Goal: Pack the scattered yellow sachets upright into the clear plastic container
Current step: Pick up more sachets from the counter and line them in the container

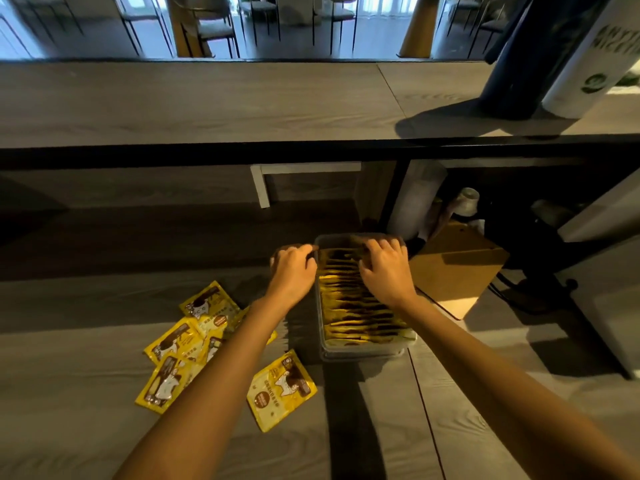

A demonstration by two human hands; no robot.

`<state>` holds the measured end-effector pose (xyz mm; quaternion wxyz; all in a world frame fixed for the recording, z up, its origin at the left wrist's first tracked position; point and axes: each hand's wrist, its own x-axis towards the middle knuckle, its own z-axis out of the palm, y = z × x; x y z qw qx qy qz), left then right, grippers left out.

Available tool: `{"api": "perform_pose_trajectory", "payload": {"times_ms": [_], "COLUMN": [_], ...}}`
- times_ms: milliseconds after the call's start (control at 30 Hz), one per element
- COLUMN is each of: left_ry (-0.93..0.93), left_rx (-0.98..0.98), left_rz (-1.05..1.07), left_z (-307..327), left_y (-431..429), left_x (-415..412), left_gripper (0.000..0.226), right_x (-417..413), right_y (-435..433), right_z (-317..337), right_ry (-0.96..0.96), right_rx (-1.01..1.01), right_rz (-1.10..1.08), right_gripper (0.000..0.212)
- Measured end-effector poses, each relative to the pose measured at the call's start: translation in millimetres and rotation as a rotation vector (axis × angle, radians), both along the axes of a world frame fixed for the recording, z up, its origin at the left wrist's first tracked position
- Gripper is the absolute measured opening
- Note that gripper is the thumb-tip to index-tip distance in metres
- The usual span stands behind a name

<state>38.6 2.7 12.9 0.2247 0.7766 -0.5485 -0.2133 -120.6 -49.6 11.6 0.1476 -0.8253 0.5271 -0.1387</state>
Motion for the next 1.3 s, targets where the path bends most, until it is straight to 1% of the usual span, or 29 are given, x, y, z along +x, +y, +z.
{"api": "perform_pose_trajectory", "payload": {"times_ms": [67, 133, 200, 233, 367, 500, 600, 667, 733, 833, 900, 967, 1100, 1167, 1233, 1300], "left_ry": [-0.035, -0.031, -0.011, -0.010, -0.030, -0.099, -0.170, -0.166, -0.129, -0.098, -0.111, -0.114, -0.045, -0.031, -0.030, -0.060], "left_rx": [-0.028, -0.049, -0.016, 0.014, 0.171, 0.311, 0.354, 0.342, 0.300, 0.255, 0.298, 0.326, 0.186, 0.139, 0.100, 0.066], "left_rz": [0.049, 0.120, 0.204, 0.245, 0.360, 0.340, 0.268, 0.252, 0.264, 0.303, 0.293, 0.264, 0.317, 0.348, 0.371, 0.379], "left_z": [-1.9, -7.6, -18.8, -26.8, -59.5, -84.9, -94.2, -94.0, -91.7, -91.4, -93.0, -96.2, -96.2, -93.3, -90.1, -87.7], "left_y": [16.6, 38.4, 64.5, 78.0, 129.6, 167.8, 183.1, 188.6, 191.7, 194.7, 195.3, 195.0, 190.8, 187.6, 183.4, 178.5], "left_x": [7.9, 18.3, 29.5, 35.1, 48.9, 49.9, 44.7, 41.5, 41.8, 43.4, 43.3, 40.4, 36.6, 36.8, 36.0, 35.9], "left_gripper": [0.036, 0.036, 0.037, 0.037, 0.041, 0.050, 0.057, 0.057, 0.058, 0.067, 0.078, 0.084, 0.091, 0.095, 0.097, 0.096], "right_x": [11.0, 23.8, 35.9, 41.2, 55.2, 65.3, 67.2, 64.8, 63.1, 63.0, 63.0, 62.6, 62.7, 64.2, 66.6, 69.2], "right_y": [21.1, 47.0, 73.3, 86.7, 127.3, 144.3, 149.5, 152.1, 154.4, 156.4, 156.0, 155.1, 151.1, 148.9, 146.4, 144.0], "right_z": [2.3, 0.0, -9.0, -14.2, -35.0, -47.4, -55.0, -61.5, -65.3, -66.2, -67.2, -67.5, -62.4, -56.7, -49.9, -42.2], "right_ry": [-0.055, -0.095, -0.118, -0.122, 0.006, 0.191, 0.304, 0.424, 0.484, 0.473, 0.444, 0.423, 0.379, 0.377, 0.375, 0.343], "right_rx": [-0.040, -0.089, -0.130, -0.115, 0.086, 0.069, 0.215, 0.281, 0.274, 0.287, 0.315, 0.325, 0.386, 0.350, 0.266, 0.226], "right_rz": [0.058, 0.159, 0.294, 0.357, 0.544, 0.715, 0.752, 0.743, 0.676, 0.537, 0.470, 0.431, 0.307, 0.269, 0.282, 0.297], "right_gripper": [0.043, 0.043, 0.041, 0.040, 0.040, 0.038, 0.040, 0.048, 0.058, 0.071, 0.080, 0.084, 0.094, 0.088, 0.069, 0.048]}}
